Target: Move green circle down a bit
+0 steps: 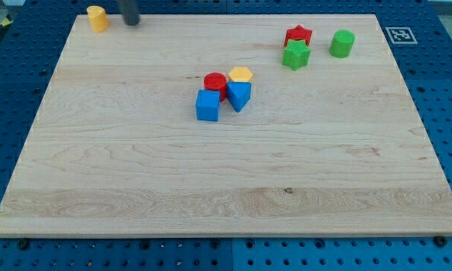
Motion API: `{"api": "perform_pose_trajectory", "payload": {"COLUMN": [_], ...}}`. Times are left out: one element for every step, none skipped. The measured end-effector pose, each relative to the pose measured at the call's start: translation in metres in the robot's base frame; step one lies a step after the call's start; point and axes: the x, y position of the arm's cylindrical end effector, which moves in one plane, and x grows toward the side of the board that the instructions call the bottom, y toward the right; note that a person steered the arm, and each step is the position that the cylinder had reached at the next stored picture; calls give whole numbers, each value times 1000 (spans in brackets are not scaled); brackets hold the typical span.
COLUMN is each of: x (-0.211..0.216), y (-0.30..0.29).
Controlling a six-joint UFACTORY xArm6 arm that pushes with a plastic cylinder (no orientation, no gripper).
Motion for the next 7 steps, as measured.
{"api": "perform_pose_trajectory", "payload": {"x": [-10,-9,-9,16,52,56,56], "y": [59,121,210,280,329,377,404]}}
